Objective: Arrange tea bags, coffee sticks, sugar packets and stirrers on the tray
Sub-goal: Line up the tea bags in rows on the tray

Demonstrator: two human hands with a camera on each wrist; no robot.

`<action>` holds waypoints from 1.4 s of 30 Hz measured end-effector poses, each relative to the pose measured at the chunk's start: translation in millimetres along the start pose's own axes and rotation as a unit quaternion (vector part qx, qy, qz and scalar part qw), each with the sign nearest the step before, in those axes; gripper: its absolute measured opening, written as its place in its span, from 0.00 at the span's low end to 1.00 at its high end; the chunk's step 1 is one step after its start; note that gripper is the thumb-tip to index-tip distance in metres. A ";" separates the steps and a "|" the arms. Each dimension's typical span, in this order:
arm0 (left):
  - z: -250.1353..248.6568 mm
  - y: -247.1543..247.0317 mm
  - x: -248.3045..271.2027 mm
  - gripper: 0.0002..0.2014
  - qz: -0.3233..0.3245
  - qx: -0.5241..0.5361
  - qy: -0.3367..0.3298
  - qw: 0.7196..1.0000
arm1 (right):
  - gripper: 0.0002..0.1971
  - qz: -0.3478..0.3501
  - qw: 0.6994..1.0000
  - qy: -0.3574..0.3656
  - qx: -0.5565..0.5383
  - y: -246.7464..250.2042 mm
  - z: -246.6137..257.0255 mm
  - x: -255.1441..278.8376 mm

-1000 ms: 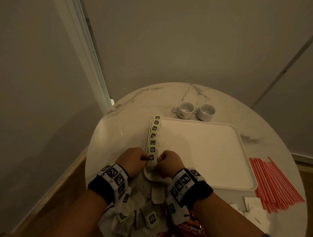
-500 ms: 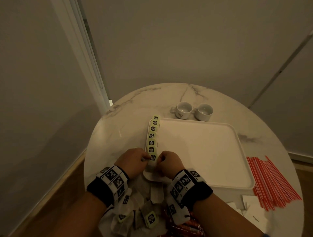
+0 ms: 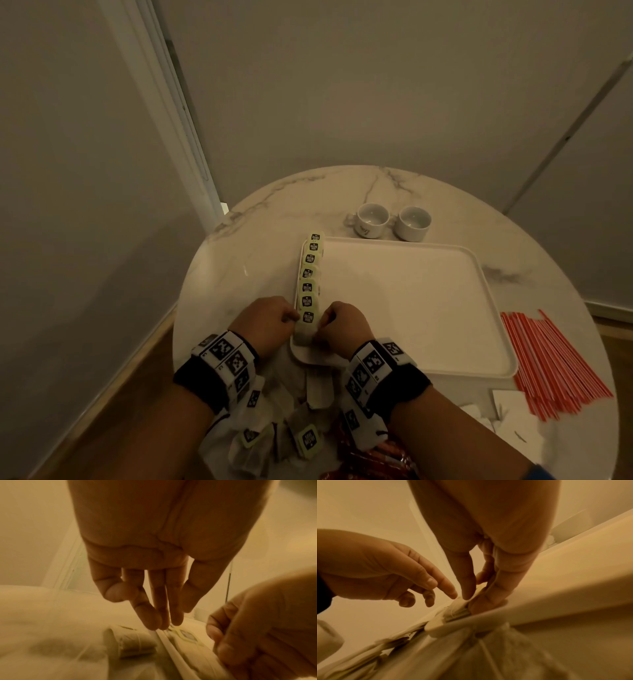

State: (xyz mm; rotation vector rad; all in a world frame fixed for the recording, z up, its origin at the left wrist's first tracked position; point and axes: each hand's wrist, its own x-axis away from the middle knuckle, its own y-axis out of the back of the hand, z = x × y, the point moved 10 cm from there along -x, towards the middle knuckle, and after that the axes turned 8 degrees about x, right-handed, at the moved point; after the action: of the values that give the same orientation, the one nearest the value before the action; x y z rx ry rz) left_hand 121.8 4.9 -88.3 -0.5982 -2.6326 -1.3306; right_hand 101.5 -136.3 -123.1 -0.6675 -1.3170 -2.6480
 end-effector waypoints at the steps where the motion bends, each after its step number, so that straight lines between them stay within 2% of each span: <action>1: 3.4 6.8 0.2 0.12 -0.012 0.016 0.010 1.000 | 0.04 -0.001 1.000 -0.002 -0.005 1.0 -1.4 0.8; 7: 42.2 54.4 -14.1 0.12 -0.084 0.027 0.077 0.993 | 0.07 -0.001 0.997 -0.030 -0.075 4.6 -12.6 -0.2; 12: 59.2 33.6 -29.1 0.28 -0.001 -0.039 0.138 0.990 | 0.07 -0.031 0.993 -0.011 -0.115 21.6 -6.6 3.2; 14: 56.6 26.0 -32.3 0.29 0.005 -0.074 0.144 0.987 | 0.08 -0.038 0.990 0.002 -0.136 29.9 -2.5 6.0; 20: 36.5 12.5 -36.0 0.15 0.024 -0.136 0.125 0.982 | 0.06 -0.032 0.985 0.031 -0.165 38.7 9.0 14.2; 23: 29.0 11.8 -33.7 0.10 0.036 -0.098 0.117 0.988 | 0.05 -0.023 0.985 0.044 -0.168 37.6 11.3 18.6; 25: 23.2 23.4 -30.1 0.02 0.013 -0.053 0.102 0.993 | 0.04 -0.018 0.984 0.057 -0.167 37.2 13.3 22.1; 28: 11.9 41.5 -21.3 0.12 -0.024 0.059 0.056 0.996 | 0.03 -0.013 0.981 0.079 -0.176 37.7 19.0 26.9; 30: -3.5 50.4 -11.0 0.11 -0.028 0.109 0.011 0.994 | 0.05 -0.019 0.979 0.101 -0.177 40.5 25.5 29.7; 34: -36.6 52.5 5.9 0.07 -0.001 0.143 -0.062 0.988 | 0.13 -0.028 0.976 0.138 -0.164 42.7 38.8 36.2; 38: -50.2 39.6 13.4 0.09 0.037 0.165 -0.068 0.983 | 0.10 -0.030 0.980 0.142 -0.133 40.1 37.8 43.9; 42: -39.8 27.9 11.8 0.11 0.029 0.162 -0.039 0.986 | 0.10 -0.005 0.991 0.080 -0.106 25.5 15.0 39.8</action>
State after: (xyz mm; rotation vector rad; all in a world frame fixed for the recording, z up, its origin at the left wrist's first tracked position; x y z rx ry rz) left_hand 120.0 -8.5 -40.1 -0.6812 -2.7849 -0.8497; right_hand 78.1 -136.5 -79.4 -0.4584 -1.0111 -2.8075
